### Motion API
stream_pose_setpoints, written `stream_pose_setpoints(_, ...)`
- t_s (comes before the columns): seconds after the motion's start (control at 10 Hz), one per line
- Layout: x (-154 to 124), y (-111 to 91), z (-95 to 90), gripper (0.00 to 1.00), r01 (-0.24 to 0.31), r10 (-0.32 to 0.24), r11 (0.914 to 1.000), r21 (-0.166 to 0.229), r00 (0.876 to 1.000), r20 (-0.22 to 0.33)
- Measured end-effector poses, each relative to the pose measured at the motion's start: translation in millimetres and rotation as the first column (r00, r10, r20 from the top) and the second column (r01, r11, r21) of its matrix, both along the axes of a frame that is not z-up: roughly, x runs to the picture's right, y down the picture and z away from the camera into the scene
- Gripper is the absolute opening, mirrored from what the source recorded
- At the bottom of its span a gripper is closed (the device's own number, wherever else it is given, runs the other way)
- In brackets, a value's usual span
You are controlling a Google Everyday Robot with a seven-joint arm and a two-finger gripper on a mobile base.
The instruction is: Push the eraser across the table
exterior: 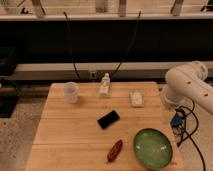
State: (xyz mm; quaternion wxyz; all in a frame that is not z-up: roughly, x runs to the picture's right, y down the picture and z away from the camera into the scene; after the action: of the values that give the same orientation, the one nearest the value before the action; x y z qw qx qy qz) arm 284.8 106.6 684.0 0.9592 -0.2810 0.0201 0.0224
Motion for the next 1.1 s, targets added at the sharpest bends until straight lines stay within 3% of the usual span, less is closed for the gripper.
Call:
stream_pose_setpoints(0.3, -3.0, 0.2, 2.9, 0.80, 0.008, -0.008, 1.0000, 0.000, 1.000, 0.001)
stream_pose_setpoints(0.6, -43.8, -2.3, 20.9, 0.80, 0.046, -0.046, 0.9990, -0.002, 0.999, 0.025)
stream_pose_setpoints(1.1, -69.1, 4.9, 41.4, 0.80, 0.089, -0.089, 0.9960, -0.007, 0.994, 0.057)
